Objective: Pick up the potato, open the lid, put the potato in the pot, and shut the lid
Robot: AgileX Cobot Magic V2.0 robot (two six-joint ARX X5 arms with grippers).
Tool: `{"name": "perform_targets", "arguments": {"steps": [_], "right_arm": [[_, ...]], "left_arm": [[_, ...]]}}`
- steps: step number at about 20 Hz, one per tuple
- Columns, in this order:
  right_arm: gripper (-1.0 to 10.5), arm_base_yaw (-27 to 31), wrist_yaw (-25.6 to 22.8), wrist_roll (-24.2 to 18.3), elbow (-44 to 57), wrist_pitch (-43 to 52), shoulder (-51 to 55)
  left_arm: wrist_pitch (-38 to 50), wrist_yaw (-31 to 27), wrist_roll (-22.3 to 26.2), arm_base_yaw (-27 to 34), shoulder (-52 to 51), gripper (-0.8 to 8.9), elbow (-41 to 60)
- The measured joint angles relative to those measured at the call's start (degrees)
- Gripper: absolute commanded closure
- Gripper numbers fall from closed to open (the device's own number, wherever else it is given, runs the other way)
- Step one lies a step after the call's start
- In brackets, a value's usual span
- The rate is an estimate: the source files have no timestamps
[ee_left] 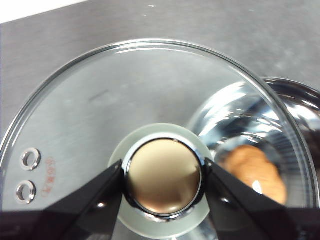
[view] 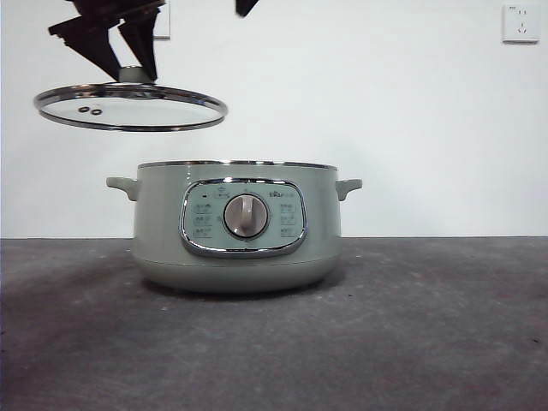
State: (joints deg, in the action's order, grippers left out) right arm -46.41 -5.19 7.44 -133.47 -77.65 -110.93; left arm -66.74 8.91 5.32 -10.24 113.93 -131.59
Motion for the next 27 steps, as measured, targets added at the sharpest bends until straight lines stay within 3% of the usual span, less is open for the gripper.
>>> {"name": "perform_targets", "arguments": {"steps": [7, 11, 18, 27], "right_arm": [[9.6, -0.7, -5.4, -0.4, 32.5, 0.0, 23.8], [9.6, -0.8, -9.5, 1.0, 45.8, -0.1, 34.3], [9.6, -0.8, -9.7, 3.3, 59.4, 5.7, 49.2], [9.6, -0.8, -6.8, 3.5, 66.0, 6.9, 57.4]], "left_arm": [[-2.4, 0.0, 0.0, -6.3, 0.0, 8.22, 0.0], [-2.7, 0.0, 0.0, -9.8, 0.0, 8.22, 0.0], [-3.5, 0.1, -1.9, -13.8, 0.4, 8.22, 0.0], [-4.1, -0.3, -3.0, -16.7, 4.8, 8.22, 0.0]]}}
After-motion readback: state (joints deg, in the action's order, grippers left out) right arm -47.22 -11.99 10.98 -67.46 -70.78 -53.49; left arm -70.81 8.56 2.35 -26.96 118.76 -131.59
